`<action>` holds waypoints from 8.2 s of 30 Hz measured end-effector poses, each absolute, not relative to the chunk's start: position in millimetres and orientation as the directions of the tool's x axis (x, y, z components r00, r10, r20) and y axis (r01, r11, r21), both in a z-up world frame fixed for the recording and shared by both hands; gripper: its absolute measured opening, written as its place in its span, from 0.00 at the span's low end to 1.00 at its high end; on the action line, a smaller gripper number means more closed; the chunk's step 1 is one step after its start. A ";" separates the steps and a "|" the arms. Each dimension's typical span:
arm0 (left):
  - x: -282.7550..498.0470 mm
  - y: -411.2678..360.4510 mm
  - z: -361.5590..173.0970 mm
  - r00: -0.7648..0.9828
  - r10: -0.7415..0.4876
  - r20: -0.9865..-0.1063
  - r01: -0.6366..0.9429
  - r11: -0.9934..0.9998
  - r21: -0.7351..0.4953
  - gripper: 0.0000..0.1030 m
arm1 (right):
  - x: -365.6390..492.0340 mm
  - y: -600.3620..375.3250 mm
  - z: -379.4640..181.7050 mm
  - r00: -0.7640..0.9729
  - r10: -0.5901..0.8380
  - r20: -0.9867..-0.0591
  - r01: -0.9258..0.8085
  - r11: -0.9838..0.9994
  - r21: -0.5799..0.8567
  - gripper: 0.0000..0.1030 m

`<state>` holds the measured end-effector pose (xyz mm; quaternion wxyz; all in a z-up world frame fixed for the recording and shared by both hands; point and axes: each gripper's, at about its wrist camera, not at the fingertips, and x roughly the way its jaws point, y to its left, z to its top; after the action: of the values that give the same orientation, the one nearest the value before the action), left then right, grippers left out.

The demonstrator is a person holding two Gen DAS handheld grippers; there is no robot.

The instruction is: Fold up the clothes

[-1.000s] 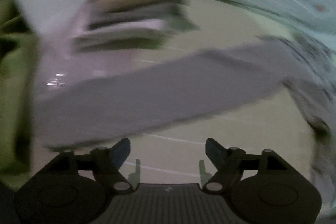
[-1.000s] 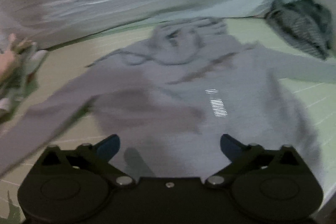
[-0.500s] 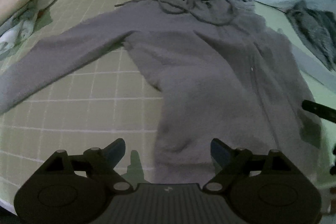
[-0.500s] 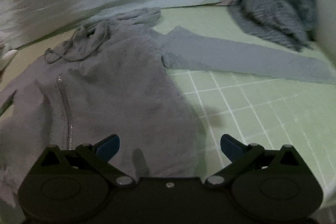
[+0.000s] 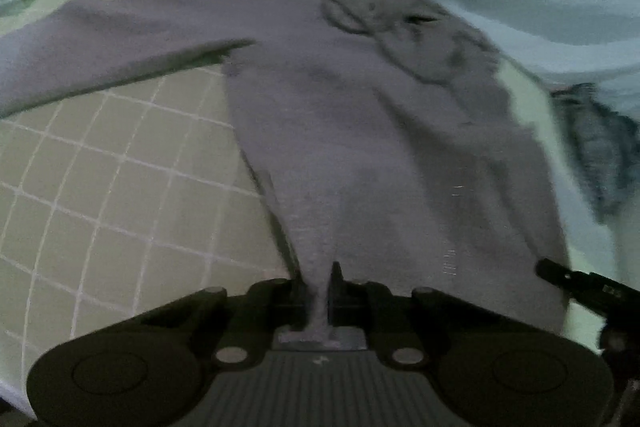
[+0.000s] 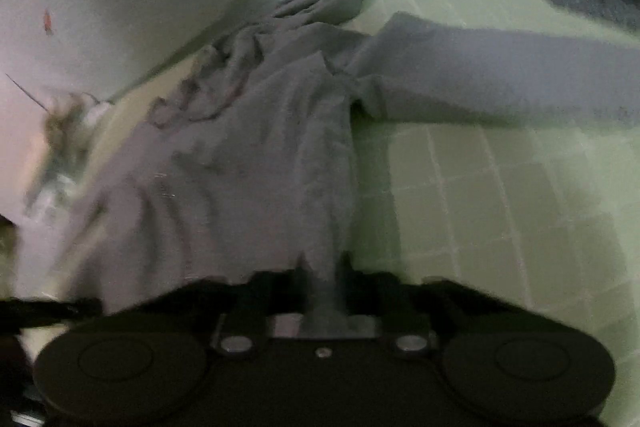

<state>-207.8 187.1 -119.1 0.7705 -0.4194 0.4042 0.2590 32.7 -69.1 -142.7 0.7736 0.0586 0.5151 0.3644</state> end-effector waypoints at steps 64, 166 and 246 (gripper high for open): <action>-159.7 376.5 -152.3 0.082 0.395 -0.915 -0.970 0.243 0.018 1.00 | 73.1 235.6 -148.8 0.427 0.508 -0.748 -0.605 0.775 0.182 0.00; -161.4 395.7 -156.9 0.076 0.364 -0.928 -0.977 0.213 0.004 1.00 | 282.0 238.9 -104.1 0.538 0.557 -0.633 -0.626 0.767 0.143 0.09; -110.8 9.8 -83.7 0.182 0.497 -0.848 -0.963 0.264 -0.052 1.00 | 282.9 -423.3 -160.0 0.623 0.143 -0.769 -0.065 0.989 0.131 0.48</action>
<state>-110.8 9.8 -83.7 0.7023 -0.3127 0.3726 0.5198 282.9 -423.3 -160.0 0.8996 0.0453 0.4305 0.0577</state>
